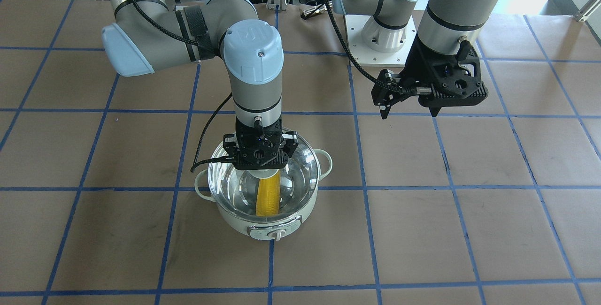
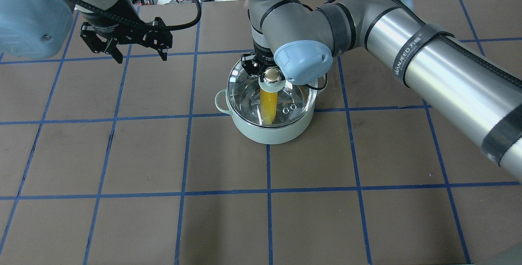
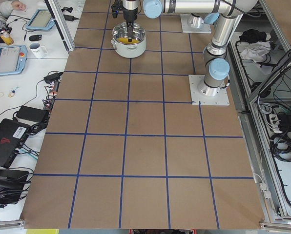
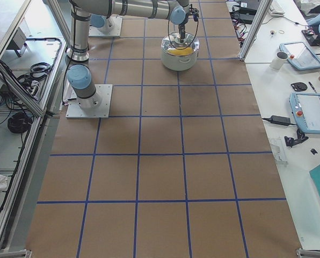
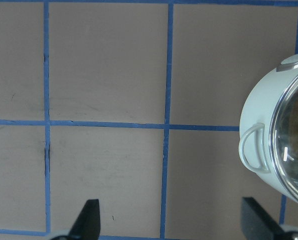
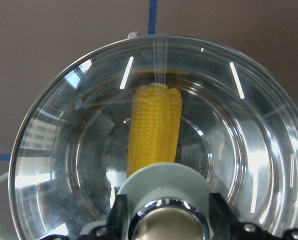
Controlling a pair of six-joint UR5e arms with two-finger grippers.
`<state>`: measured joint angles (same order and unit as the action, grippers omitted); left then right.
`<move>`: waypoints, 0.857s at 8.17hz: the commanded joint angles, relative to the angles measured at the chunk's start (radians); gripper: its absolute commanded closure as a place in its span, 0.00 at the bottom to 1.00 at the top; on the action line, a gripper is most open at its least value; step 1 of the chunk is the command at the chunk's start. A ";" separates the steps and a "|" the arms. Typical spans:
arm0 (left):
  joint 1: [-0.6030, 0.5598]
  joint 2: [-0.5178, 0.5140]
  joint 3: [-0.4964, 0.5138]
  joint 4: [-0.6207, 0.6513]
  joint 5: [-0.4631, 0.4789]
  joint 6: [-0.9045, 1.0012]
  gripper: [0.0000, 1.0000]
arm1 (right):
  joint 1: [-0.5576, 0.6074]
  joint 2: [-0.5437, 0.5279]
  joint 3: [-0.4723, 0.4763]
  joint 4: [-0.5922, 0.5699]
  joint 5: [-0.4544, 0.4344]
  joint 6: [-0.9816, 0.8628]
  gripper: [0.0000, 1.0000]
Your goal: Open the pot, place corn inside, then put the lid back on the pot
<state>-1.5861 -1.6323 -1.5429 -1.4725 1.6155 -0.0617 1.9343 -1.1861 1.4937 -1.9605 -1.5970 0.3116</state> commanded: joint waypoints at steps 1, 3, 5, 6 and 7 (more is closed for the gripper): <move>0.000 0.002 0.000 -0.002 0.001 0.000 0.00 | 0.000 0.000 0.000 0.000 0.000 0.003 0.23; 0.000 0.002 0.000 -0.002 0.001 0.000 0.00 | 0.000 0.000 0.000 -0.001 0.000 0.003 0.21; 0.000 0.002 0.000 -0.003 0.001 0.000 0.00 | 0.000 -0.001 -0.001 0.000 0.000 -0.005 0.55; 0.000 0.000 0.000 -0.003 0.001 0.000 0.00 | 0.000 -0.001 -0.001 0.000 0.000 -0.003 0.63; 0.000 0.000 0.000 -0.003 0.001 0.000 0.00 | -0.002 -0.003 -0.001 0.000 0.000 -0.003 0.65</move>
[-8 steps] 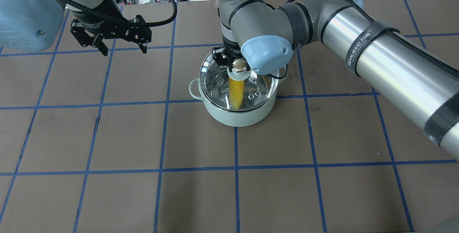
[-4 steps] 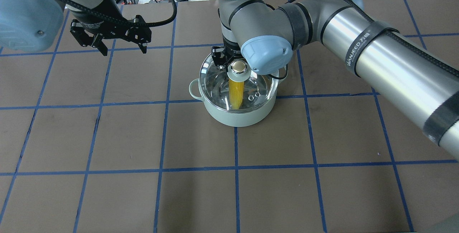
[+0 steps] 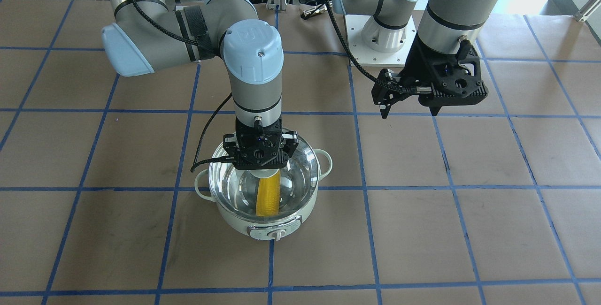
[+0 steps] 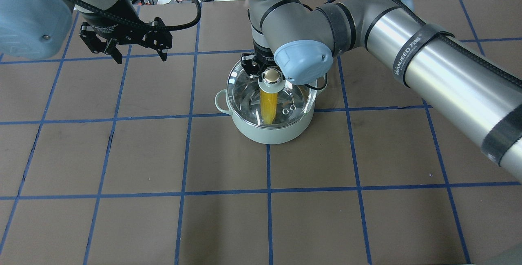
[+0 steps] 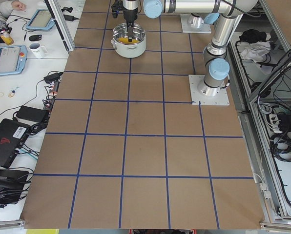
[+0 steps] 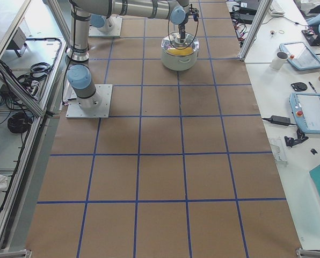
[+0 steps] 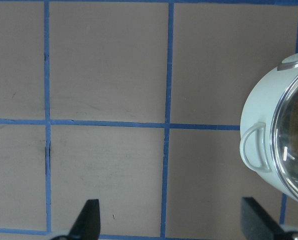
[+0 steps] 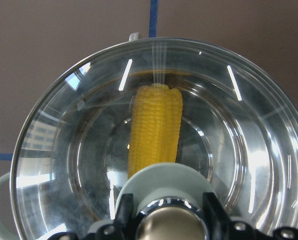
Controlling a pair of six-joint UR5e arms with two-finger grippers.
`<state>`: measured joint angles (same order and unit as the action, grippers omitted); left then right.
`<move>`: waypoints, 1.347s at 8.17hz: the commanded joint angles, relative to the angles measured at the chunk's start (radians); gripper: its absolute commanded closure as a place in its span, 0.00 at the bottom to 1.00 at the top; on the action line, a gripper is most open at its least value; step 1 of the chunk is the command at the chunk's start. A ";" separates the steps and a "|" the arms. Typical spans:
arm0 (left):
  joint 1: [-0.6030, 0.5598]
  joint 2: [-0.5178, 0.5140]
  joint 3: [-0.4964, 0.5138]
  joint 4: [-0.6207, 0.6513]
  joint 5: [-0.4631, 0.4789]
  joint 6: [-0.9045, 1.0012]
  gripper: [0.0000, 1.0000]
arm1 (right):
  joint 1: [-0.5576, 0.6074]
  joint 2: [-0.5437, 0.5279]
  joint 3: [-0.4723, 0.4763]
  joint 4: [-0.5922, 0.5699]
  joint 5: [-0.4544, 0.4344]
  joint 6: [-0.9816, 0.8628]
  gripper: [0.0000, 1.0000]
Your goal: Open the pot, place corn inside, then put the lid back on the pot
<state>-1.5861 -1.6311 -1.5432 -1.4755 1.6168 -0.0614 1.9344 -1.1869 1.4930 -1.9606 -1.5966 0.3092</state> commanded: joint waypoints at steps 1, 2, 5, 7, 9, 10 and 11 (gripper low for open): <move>0.000 -0.003 0.000 0.000 0.000 0.000 0.00 | -0.002 -0.005 0.000 0.002 0.006 -0.002 0.65; 0.000 -0.003 0.000 0.000 -0.002 0.000 0.00 | -0.003 -0.003 -0.002 0.002 0.013 0.005 0.66; 0.000 -0.003 0.000 0.000 0.000 0.000 0.00 | -0.003 0.000 0.000 0.005 0.017 0.007 0.66; 0.000 -0.003 0.000 0.000 0.002 -0.002 0.00 | -0.003 0.000 0.000 0.009 0.015 0.007 0.66; 0.000 -0.003 0.000 -0.002 0.002 -0.002 0.00 | -0.003 0.000 0.000 0.009 0.015 0.008 0.64; 0.000 -0.003 -0.002 -0.002 0.002 -0.002 0.00 | -0.003 0.000 0.000 0.009 0.011 -0.002 0.32; 0.000 -0.003 0.000 -0.002 0.002 -0.002 0.00 | -0.003 -0.006 0.000 0.003 0.001 -0.046 0.00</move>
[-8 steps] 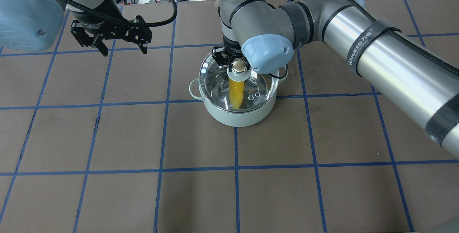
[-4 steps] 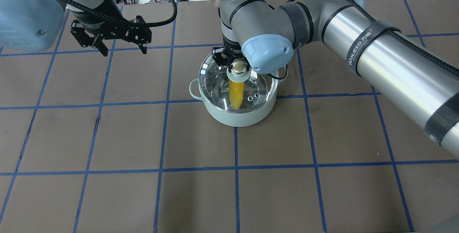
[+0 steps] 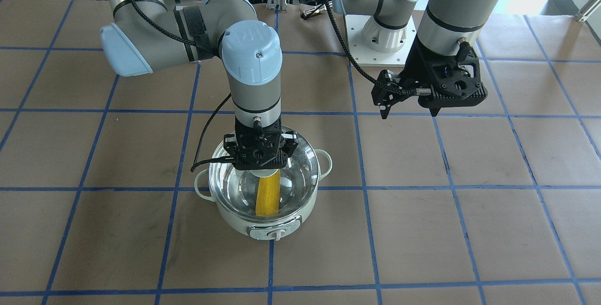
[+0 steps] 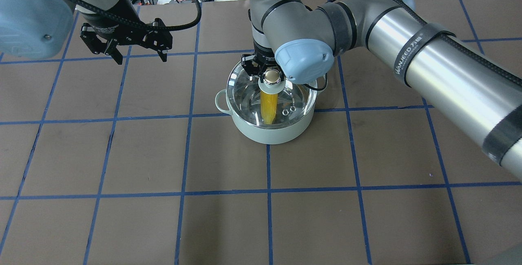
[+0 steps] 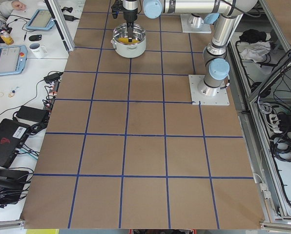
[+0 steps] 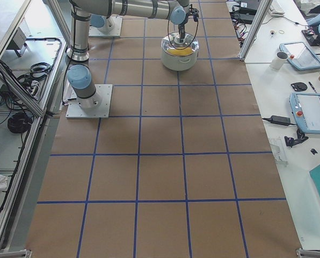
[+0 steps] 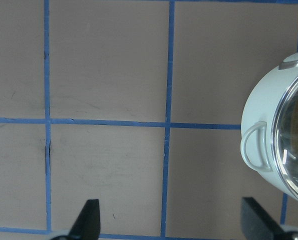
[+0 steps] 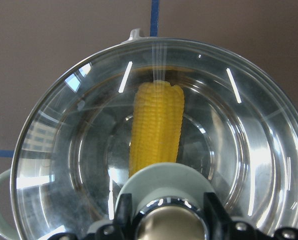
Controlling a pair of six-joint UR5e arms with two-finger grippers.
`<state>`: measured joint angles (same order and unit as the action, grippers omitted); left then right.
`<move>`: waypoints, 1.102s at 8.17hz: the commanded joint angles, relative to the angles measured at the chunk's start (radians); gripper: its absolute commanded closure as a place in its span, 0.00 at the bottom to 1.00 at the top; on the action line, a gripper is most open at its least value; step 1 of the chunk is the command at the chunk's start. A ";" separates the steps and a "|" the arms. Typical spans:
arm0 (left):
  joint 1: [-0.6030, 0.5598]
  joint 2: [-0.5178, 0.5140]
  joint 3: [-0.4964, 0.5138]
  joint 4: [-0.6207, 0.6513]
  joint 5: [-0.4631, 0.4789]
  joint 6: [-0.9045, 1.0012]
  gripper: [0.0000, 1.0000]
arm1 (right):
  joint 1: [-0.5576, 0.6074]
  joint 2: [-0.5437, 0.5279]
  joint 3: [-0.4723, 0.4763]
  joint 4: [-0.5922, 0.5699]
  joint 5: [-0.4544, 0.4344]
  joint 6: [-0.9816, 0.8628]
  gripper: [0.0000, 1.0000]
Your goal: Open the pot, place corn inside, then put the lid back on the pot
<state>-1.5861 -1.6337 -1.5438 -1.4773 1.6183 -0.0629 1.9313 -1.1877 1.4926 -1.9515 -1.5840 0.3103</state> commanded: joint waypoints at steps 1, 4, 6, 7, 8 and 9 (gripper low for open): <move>0.000 0.000 0.001 0.000 0.000 0.000 0.00 | -0.001 -0.009 0.000 -0.004 -0.014 -0.056 0.00; 0.000 0.000 0.001 0.002 0.000 0.000 0.00 | -0.113 -0.180 0.000 0.125 -0.011 -0.097 0.00; 0.000 0.009 0.002 0.005 -0.005 0.000 0.00 | -0.287 -0.341 0.002 0.293 -0.008 -0.315 0.00; 0.000 0.015 0.002 0.005 -0.009 0.000 0.00 | -0.372 -0.390 0.002 0.333 -0.002 -0.359 0.00; 0.000 0.017 0.002 0.005 -0.003 0.000 0.00 | -0.406 -0.420 0.002 0.377 0.002 -0.365 0.00; 0.000 0.017 0.002 0.005 -0.002 -0.002 0.00 | -0.403 -0.420 0.003 0.396 0.010 -0.356 0.00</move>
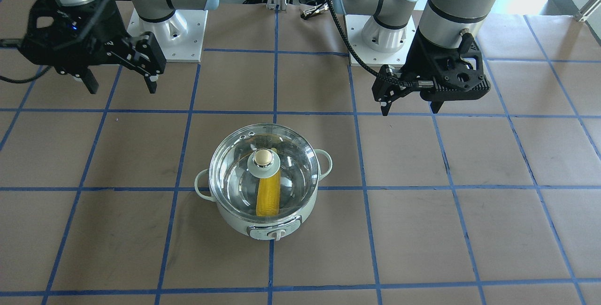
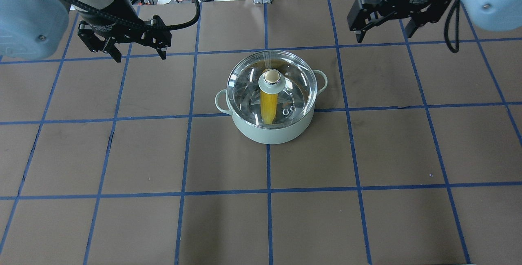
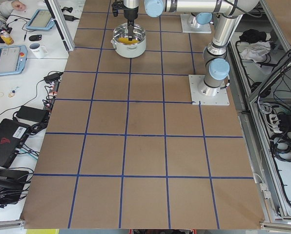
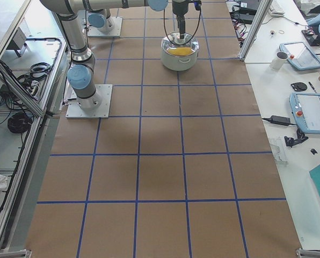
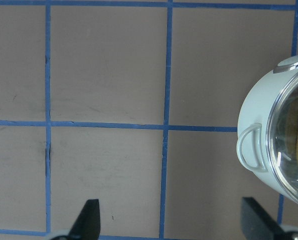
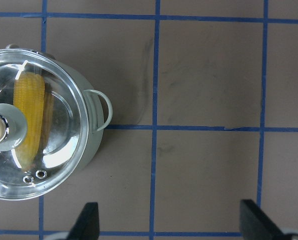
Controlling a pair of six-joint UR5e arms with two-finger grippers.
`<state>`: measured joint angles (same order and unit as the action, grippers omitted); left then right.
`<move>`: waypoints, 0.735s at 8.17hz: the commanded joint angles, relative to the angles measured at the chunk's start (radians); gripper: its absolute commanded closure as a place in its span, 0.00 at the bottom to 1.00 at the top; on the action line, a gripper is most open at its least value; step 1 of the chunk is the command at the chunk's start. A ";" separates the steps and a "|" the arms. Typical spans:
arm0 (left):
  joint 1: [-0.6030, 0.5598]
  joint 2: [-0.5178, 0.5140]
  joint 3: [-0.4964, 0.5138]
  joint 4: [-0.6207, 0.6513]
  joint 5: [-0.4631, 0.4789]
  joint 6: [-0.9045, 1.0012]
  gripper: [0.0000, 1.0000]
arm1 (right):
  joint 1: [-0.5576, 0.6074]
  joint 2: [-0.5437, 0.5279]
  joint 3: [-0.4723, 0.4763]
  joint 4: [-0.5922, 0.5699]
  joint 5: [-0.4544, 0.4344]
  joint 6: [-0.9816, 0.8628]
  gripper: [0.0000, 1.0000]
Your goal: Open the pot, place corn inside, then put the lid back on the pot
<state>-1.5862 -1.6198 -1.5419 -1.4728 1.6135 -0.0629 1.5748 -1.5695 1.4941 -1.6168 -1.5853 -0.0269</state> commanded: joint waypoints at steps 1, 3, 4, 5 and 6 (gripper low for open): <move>0.000 0.003 -0.001 -0.001 0.006 -0.001 0.00 | -0.044 -0.040 0.003 0.063 0.046 -0.008 0.00; 0.000 0.000 -0.001 -0.004 0.006 0.000 0.00 | -0.041 -0.040 0.003 0.064 0.064 0.018 0.00; 0.000 0.000 -0.001 -0.003 0.002 0.000 0.00 | -0.041 -0.035 0.003 0.063 0.065 0.016 0.00; 0.000 0.000 -0.001 -0.004 0.003 0.000 0.00 | -0.041 -0.037 0.003 0.066 0.065 0.016 0.00; 0.000 0.001 -0.001 -0.007 0.005 0.000 0.00 | -0.041 -0.034 0.003 0.063 0.064 0.013 0.00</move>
<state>-1.5861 -1.6194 -1.5432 -1.4768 1.6172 -0.0629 1.5339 -1.6063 1.4971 -1.5525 -1.5216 -0.0117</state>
